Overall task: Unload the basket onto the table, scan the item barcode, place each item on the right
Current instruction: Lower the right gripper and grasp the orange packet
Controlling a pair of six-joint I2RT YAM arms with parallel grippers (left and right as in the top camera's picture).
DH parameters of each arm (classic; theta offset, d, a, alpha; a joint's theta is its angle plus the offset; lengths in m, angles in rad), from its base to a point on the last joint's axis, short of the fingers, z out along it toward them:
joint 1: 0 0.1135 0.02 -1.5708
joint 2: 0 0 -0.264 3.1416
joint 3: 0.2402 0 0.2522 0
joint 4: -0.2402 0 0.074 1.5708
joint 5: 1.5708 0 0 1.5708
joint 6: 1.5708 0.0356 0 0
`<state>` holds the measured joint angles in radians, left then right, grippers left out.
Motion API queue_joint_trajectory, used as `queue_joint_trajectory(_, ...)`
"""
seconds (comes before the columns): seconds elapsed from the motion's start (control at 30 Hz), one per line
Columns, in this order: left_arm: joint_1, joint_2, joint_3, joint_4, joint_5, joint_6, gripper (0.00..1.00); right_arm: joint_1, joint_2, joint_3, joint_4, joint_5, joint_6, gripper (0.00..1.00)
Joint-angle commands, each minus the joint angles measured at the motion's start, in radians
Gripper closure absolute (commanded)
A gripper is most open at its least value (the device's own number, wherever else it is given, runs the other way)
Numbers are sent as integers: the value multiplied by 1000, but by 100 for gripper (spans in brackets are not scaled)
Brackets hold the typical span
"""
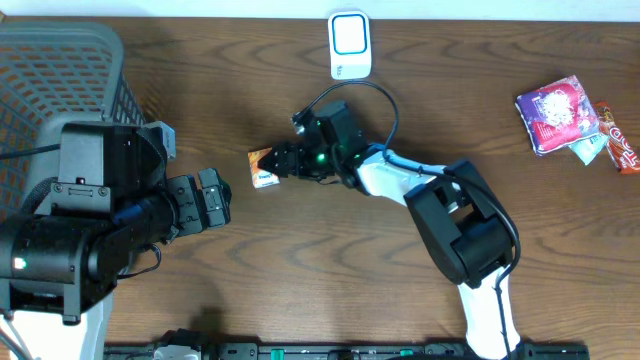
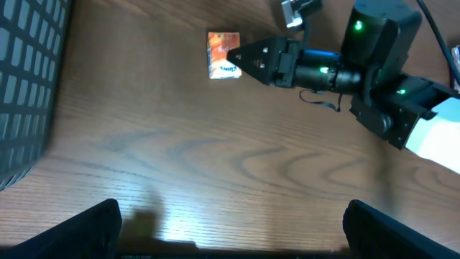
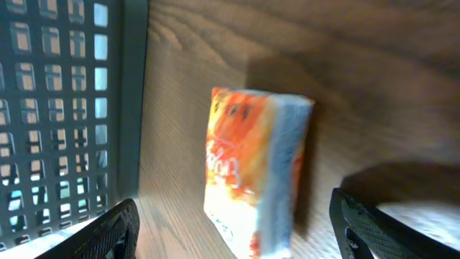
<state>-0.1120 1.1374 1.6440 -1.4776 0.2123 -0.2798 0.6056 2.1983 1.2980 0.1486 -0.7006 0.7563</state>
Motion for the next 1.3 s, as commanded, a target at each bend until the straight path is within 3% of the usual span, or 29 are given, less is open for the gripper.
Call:
queue_joint_trajectory(0.0,4,2,0,-3,11,18,2,26,14,13,-51,130,35,22)
queue_joint_trajectory(0.4,4,2,0,-3,11,18,2,65,72,13,-52,201,45,56)
queue_joint_trajectory(0.57,4,2,0,-3,11,18,2,69,82,13,-53,152,48,99)
queue_joint_trajectory(0.9,4,2,0,-3,11,18,2,-33,82,13,126,-428,46,99)
queue_joint_trajectory(1.03,4,2,0,-3,12,18,2,-78,82,13,180,-634,-24,99)
queue_joint_trajectory(1.27,4,2,0,-3,11,18,2,-91,82,13,105,-613,-82,99)
